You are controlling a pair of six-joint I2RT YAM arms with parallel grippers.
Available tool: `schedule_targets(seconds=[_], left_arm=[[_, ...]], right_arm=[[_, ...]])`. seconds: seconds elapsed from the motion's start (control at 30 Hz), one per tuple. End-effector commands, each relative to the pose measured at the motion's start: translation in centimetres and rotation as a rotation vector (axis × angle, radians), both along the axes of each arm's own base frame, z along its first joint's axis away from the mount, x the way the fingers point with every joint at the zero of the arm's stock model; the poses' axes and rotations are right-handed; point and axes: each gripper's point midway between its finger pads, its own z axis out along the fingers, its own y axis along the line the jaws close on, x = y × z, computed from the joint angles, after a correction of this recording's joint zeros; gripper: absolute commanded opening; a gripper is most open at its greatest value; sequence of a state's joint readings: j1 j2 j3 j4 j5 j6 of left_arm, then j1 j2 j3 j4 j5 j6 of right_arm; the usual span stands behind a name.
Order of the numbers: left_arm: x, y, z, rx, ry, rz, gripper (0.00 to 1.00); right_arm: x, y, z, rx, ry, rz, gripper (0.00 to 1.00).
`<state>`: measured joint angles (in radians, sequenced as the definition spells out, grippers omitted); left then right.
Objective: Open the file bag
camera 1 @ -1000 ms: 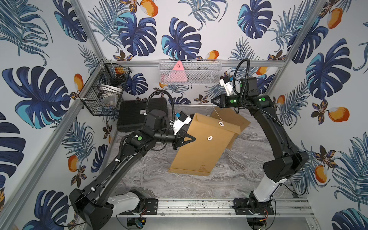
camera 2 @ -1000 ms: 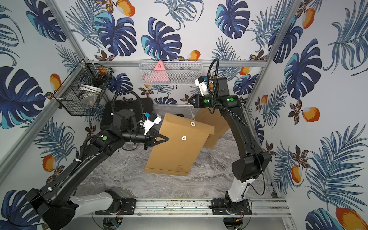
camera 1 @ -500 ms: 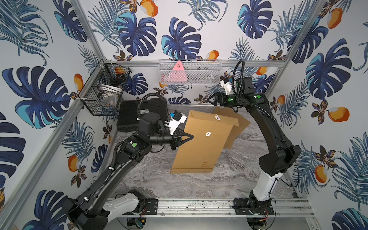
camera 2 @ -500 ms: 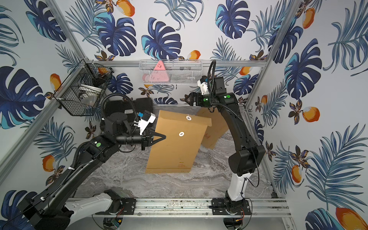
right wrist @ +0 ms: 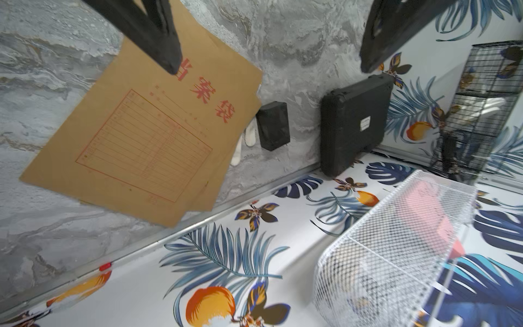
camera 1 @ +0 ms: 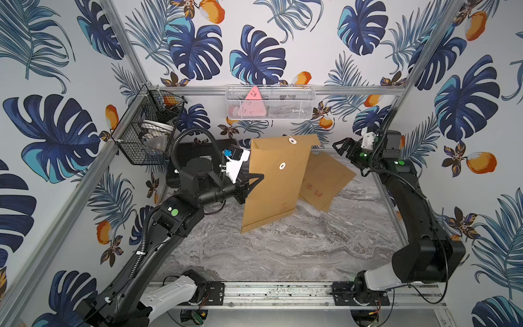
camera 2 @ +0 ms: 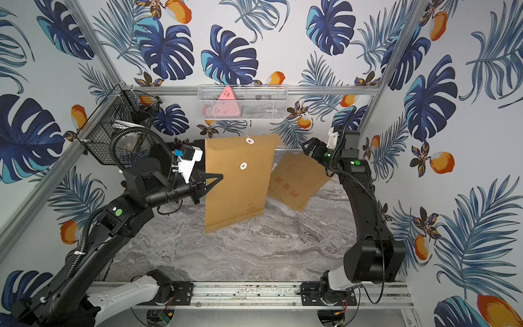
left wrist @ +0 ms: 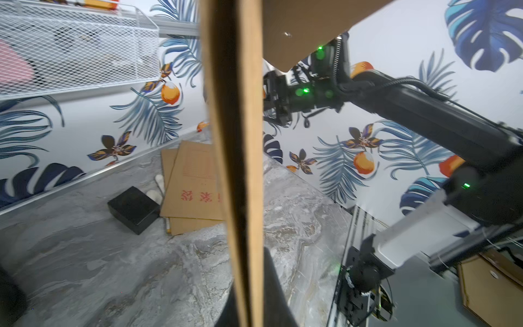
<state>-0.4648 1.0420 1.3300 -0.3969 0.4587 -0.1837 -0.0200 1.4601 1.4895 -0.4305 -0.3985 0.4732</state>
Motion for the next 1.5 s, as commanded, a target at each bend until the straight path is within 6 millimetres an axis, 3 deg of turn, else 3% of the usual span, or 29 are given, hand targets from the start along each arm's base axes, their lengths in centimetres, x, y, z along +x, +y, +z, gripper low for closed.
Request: schedule_targets(seconds=[0.0,0.23,0.43,0.7,1.13,1.47], left_arm=[[0.8,0.4,1.7,-0.007,-0.045,0.04,0.0],[0.5,0.3,4.8,-0.019,-0.108,0.018,0.0],[-1.6,-0.3,7.9,-0.036,-0.185,-0.078,0.0],[-3.9,-0.9,9.5,-0.029,-0.232,-0.192,0.0],[-5.8,-1.3,10.3,-0.05,-0.24,-0.279,0.0],[-6.0,-1.3,9.6,-0.041,-0.222,-0.289,0.0]], right_arm=[[-0.5,1.8,5.7,0.09,-0.248,0.098,1.0],[-6.2,6.0,10.3,0.173,-0.529,0.392,1.0],[-11.6,10.6,14.2,0.209,-0.748,0.682,1.0],[-15.1,16.2,17.0,0.136,-0.825,0.856,1.0],[-17.6,16.4,22.9,0.176,-0.972,0.941,0.91],[-18.7,16.1,25.1,0.138,-1.028,0.938,0.7]])
